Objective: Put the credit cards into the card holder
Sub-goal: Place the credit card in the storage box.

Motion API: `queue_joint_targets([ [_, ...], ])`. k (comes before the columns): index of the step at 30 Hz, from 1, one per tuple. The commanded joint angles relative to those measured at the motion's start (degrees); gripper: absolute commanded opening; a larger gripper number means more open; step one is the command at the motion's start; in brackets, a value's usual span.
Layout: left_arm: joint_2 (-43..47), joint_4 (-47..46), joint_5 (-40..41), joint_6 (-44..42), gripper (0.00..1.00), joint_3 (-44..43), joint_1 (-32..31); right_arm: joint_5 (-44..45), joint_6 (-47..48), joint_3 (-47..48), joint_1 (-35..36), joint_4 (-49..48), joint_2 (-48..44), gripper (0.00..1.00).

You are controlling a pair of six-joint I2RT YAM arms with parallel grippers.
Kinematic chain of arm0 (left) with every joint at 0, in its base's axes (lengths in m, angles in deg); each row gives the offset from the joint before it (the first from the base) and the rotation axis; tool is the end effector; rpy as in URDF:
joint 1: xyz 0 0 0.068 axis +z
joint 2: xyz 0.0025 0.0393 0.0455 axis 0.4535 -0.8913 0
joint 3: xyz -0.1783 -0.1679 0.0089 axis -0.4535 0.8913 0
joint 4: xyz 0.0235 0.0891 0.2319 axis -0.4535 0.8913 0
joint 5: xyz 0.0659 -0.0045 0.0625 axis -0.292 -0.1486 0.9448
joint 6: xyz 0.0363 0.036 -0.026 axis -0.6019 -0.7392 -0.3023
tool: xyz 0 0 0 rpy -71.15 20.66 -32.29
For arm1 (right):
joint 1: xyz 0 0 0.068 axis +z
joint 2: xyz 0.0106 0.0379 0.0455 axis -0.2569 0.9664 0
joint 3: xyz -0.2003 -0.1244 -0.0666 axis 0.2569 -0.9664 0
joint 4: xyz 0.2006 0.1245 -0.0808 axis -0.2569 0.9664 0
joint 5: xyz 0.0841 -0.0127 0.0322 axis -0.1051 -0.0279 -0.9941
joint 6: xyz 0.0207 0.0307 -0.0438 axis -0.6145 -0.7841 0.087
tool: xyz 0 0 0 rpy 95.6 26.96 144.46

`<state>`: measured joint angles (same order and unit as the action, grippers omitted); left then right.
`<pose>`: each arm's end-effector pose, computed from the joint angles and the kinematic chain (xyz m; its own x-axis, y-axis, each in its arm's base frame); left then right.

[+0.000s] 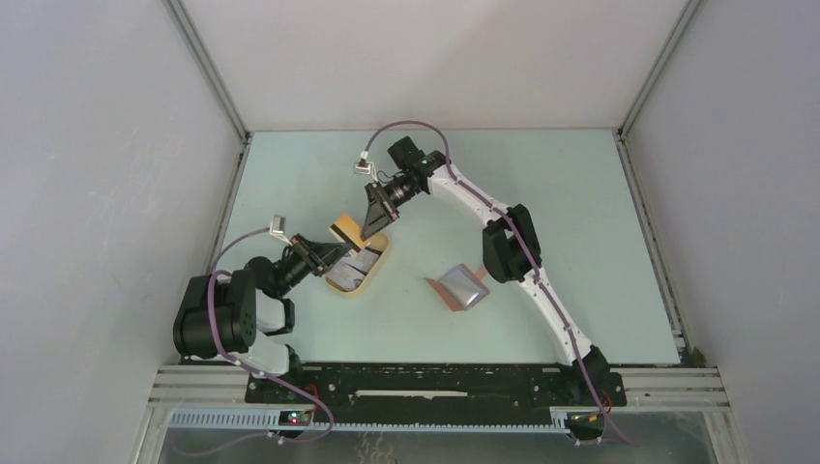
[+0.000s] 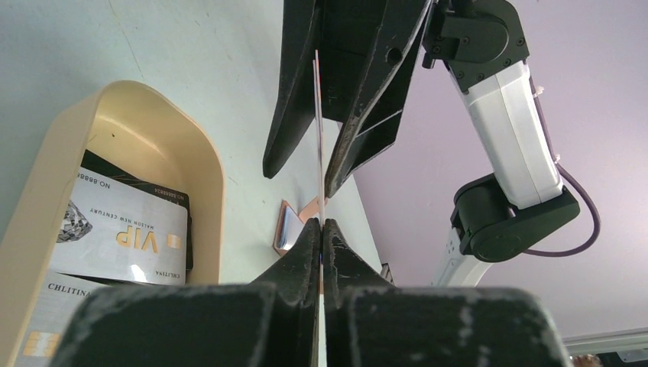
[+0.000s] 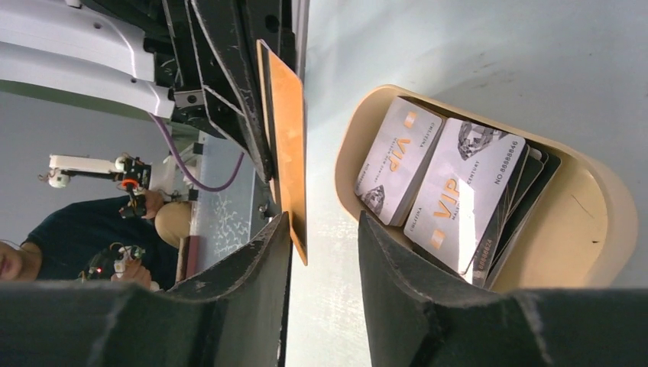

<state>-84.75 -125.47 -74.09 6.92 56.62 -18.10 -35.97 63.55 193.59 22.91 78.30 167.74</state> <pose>0.2059 0.0000 0.1345 -0.6025 -0.6777 -0.4215 0.3088 0.2890 -0.9061 0.3787 0.3429 0.1787 -0.6294 -0.5167 -0.5804 -0.6230 -0.1108 0.7743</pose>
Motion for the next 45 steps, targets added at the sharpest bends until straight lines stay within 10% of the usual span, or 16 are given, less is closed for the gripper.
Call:
queue_joint_targets([
  [1,0.1,-3.1,-0.5,0.2,0.0,-1.8,-0.1,2.8,4.8,2.6,0.8,3.5,-4.1,0.43],
  [20,-2.5,-3.2,0.7,0.4,0.01,-2.0,0.2,3.0,4.6,3.4,1.1,4.0,-5.3,0.0],
  [45,0.6,-3.1,-0.8,-1.2,0.43,-0.9,0.7,-8.8,-9.8,-2.1,-1.8,-8.7,-4.1,0.0],
])
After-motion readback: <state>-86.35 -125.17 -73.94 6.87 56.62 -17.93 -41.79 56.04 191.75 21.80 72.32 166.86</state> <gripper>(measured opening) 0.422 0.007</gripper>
